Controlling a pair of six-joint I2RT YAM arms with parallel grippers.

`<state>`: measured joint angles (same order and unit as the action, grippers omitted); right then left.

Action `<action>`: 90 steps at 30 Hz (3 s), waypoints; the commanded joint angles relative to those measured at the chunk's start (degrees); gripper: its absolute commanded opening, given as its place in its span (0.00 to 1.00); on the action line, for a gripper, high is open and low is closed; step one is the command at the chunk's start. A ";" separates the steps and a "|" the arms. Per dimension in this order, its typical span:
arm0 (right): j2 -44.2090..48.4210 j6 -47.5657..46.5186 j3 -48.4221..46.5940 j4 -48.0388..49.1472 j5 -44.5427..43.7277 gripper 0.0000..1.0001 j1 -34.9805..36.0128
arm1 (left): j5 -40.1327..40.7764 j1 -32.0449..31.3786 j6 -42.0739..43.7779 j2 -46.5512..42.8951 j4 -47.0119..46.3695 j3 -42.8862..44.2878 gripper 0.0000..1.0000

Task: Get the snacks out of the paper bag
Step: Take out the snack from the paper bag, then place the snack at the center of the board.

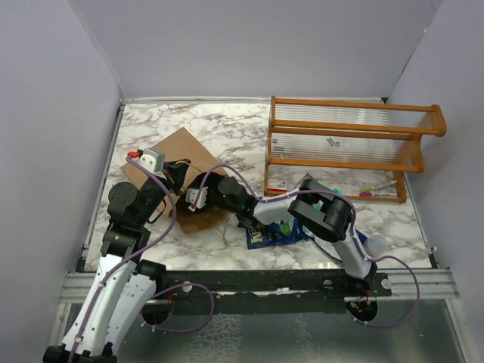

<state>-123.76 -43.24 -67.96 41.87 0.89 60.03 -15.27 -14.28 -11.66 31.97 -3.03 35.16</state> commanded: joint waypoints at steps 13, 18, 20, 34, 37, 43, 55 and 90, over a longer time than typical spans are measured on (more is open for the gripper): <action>-6.38 -2.96 -4.83 -0.28 -1.90 0.66 0.26 | -2.71 0.75 -1.08 -1.78 -2.63 -0.44 0.00; -8.26 -4.80 -7.91 -0.83 -3.58 0.58 0.25 | -2.62 0.84 -1.12 -2.26 -2.62 -0.59 0.00; -7.74 -4.94 -8.38 -1.11 -3.56 0.51 0.25 | -2.62 0.84 -1.18 -2.22 -2.65 -0.62 0.00; 6.73 -1.23 1.19 -1.74 5.12 0.02 1.02 | -2.05 2.08 -1.96 -0.81 -2.92 -0.70 0.00; 10.43 -0.84 4.05 -2.01 6.11 0.02 1.43 | -1.71 2.31 -2.13 -0.35 -2.88 -0.70 0.00; 20.65 1.28 10.82 -3.19 12.63 0.02 1.65 | -1.38 2.93 -2.20 0.48 -2.89 -0.53 0.00; 54.55 -3.28 24.00 -29.85 28.19 0.02 1.66 | -0.97 3.99 -2.14 1.63 -2.65 -0.35 0.00; 60.92 3.58 31.08 -64.56 -14.07 0.02 1.58 | -0.90 4.70 -1.85 3.28 -2.63 -0.31 0.00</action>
<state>-62.37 -39.20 -36.84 -20.67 -19.31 61.49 -16.49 -10.11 -13.39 35.40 -3.84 34.79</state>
